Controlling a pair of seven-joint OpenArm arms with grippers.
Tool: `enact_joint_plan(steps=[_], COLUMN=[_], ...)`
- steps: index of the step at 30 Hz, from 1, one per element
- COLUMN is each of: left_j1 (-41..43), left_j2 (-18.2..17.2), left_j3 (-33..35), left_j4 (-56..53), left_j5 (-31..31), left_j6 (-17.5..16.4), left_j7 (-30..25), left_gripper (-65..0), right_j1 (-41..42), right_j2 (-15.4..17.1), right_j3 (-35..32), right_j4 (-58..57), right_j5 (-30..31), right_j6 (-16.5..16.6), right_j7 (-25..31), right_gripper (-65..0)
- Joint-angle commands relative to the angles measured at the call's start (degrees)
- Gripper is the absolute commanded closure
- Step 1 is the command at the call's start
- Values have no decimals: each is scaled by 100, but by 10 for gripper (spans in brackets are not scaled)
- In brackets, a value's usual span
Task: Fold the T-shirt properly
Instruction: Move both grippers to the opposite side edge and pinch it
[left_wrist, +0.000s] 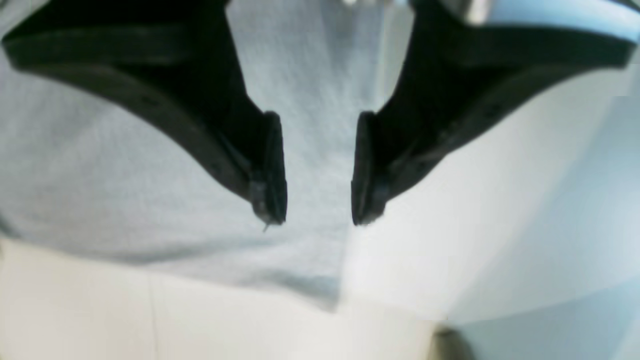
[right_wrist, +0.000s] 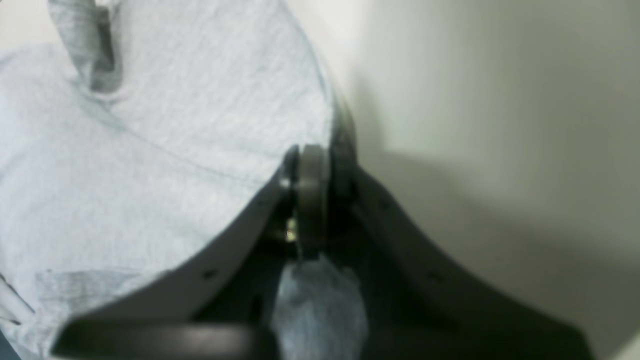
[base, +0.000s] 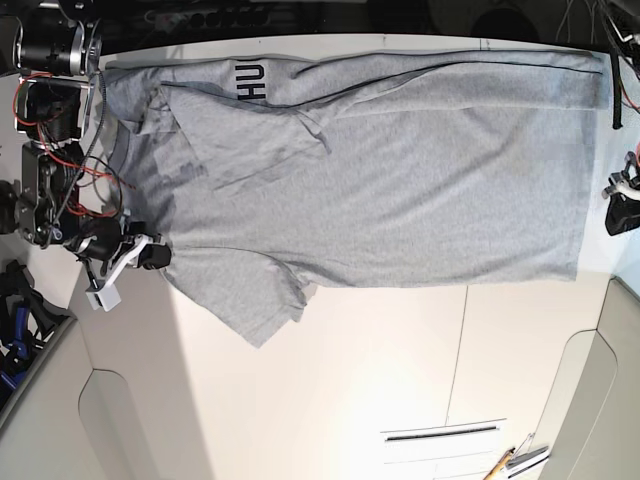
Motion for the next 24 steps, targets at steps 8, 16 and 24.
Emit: enact_joint_plan(steps=[8, 16, 24], left_j1=[-1849, -2979, -3235], left_j2=[-728, -540, -341], left_j3=[754, 1867, 2181], left_j4=[-3032, -4494, -4522], left_j5=[63, 68, 304], left_j6=[-24, -24, -22], left_j7=[-772, -885, -1036], left_gripper=[-383, -383, -381], right_j1=[28, 26, 24], right_j2=[50, 48, 50], right_j3=[-11, -11, -11], right_j4=[15, 15, 15], right_j5=[-260, -260, -262], right_j6=[-70, -70, -72], right_j7=[-275, -275, -278], right_gripper=[0, 0, 0])
